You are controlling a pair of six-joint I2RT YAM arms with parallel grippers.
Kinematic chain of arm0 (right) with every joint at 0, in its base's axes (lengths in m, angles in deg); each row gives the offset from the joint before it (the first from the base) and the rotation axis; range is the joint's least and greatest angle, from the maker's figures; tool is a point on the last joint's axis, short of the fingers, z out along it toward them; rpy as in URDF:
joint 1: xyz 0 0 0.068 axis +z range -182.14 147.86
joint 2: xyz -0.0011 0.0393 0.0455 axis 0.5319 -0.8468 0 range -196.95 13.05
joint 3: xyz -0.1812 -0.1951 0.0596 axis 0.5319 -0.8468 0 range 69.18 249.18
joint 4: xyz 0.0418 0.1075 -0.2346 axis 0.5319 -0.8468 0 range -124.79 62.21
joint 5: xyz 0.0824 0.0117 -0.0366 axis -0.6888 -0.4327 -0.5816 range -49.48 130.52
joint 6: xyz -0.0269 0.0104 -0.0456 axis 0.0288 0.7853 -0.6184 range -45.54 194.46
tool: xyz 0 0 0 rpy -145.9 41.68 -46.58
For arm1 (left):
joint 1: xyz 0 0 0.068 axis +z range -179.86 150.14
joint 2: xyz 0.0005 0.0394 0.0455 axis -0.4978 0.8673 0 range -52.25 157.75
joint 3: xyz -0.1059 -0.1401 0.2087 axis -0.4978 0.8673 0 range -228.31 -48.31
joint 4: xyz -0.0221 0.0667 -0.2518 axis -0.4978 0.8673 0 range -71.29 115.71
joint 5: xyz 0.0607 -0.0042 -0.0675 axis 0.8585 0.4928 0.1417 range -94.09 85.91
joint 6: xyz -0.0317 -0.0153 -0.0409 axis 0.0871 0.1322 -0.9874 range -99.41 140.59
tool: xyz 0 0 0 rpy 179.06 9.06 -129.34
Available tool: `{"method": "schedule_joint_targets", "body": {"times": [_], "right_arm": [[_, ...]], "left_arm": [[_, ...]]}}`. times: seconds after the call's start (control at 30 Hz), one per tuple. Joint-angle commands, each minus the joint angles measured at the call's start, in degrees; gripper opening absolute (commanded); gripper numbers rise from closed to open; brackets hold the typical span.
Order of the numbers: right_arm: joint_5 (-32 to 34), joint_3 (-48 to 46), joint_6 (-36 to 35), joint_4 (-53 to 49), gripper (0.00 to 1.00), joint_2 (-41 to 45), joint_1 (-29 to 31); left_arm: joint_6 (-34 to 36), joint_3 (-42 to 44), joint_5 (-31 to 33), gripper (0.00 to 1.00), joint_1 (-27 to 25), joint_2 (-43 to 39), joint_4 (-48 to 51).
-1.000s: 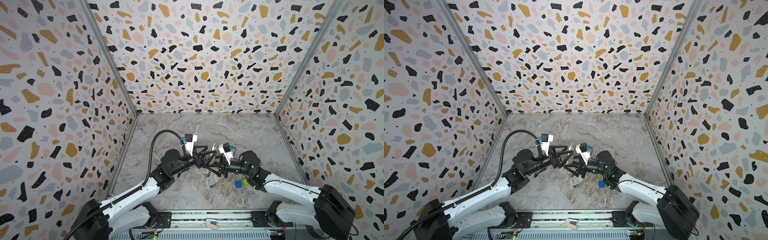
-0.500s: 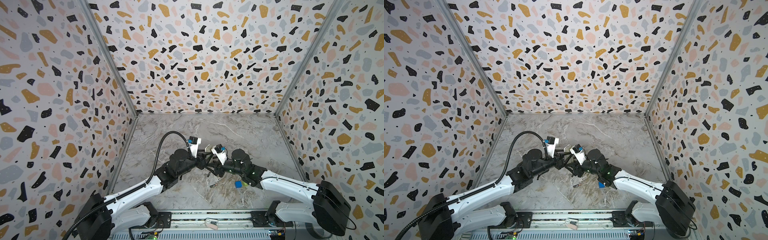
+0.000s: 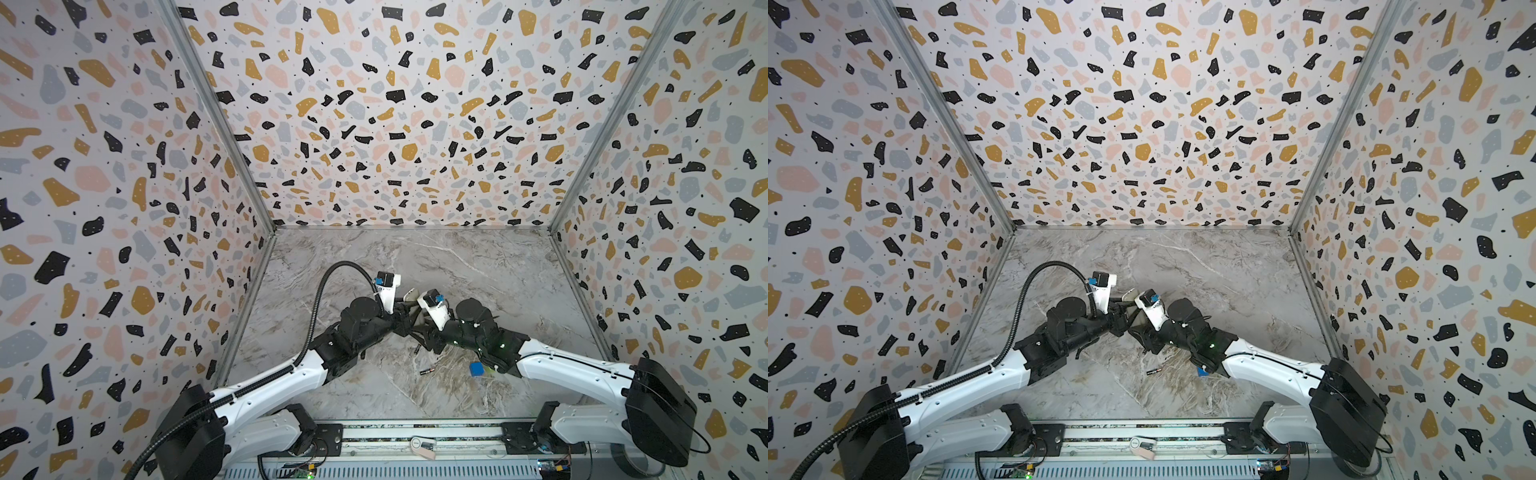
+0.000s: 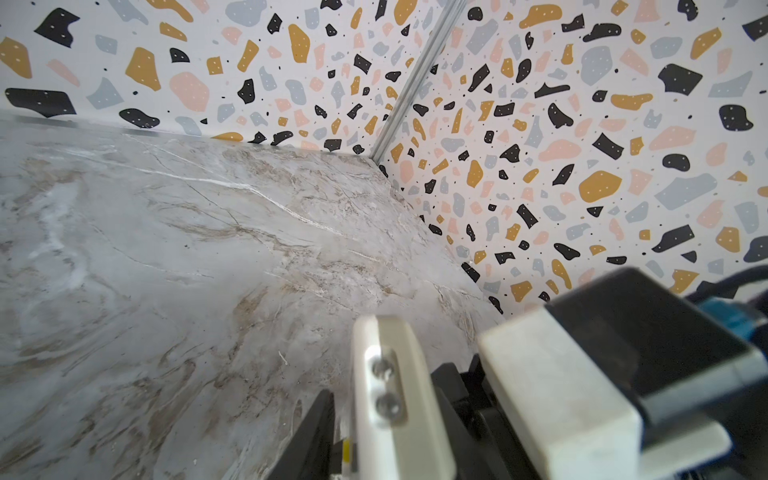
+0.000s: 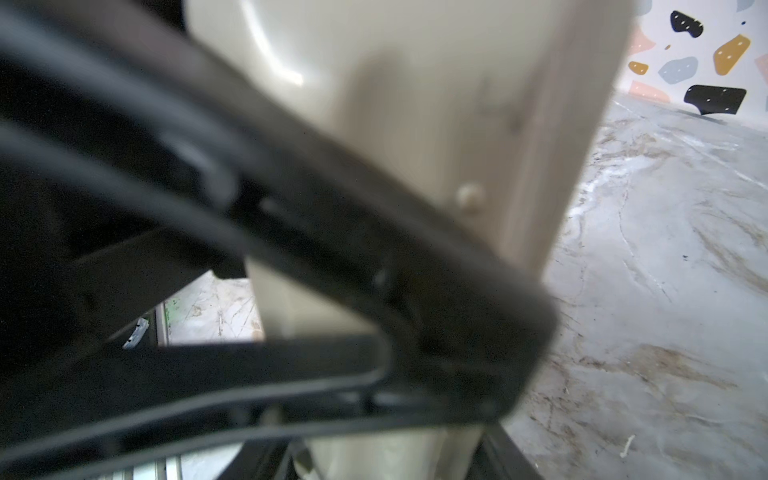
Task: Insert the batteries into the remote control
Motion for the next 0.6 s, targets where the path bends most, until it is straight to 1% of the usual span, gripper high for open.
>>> {"method": "schedule_joint_targets", "body": {"times": [0.0, 0.07, 0.2, 0.37, 0.43, 0.57], "right_arm": [[0.7, 2.2, -1.7, -0.6, 0.03, 0.5, 0.6], [0.7, 1.9, -1.7, -0.2, 0.03, 0.6, 0.7], [0.7, 1.3, -1.7, -0.1, 0.03, 1.1, 0.7], [0.0, 1.2, -2.3, 0.1, 0.05, 1.8, 0.7], [-0.4, 1.1, -2.4, 0.1, 0.10, 2.1, 0.7], [-1.7, -0.1, -3.2, 1.6, 0.27, 3.8, 1.0]], "left_arm": [[-1.1, -2.1, 3.0, 0.38, 0.5, 0.6, -1.6], [-1.3, -2.1, 3.2, 0.33, 0.5, 0.7, -1.7], [-1.4, -1.9, 3.3, 0.17, 0.5, 0.4, -1.6], [-1.4, -2.0, 3.0, 0.05, 0.5, 0.2, -1.2], [-1.4, -2.1, 2.9, 0.00, 0.5, 0.1, -0.8], [-1.4, -1.6, 3.1, 0.00, 0.5, -0.2, -0.2]]}}
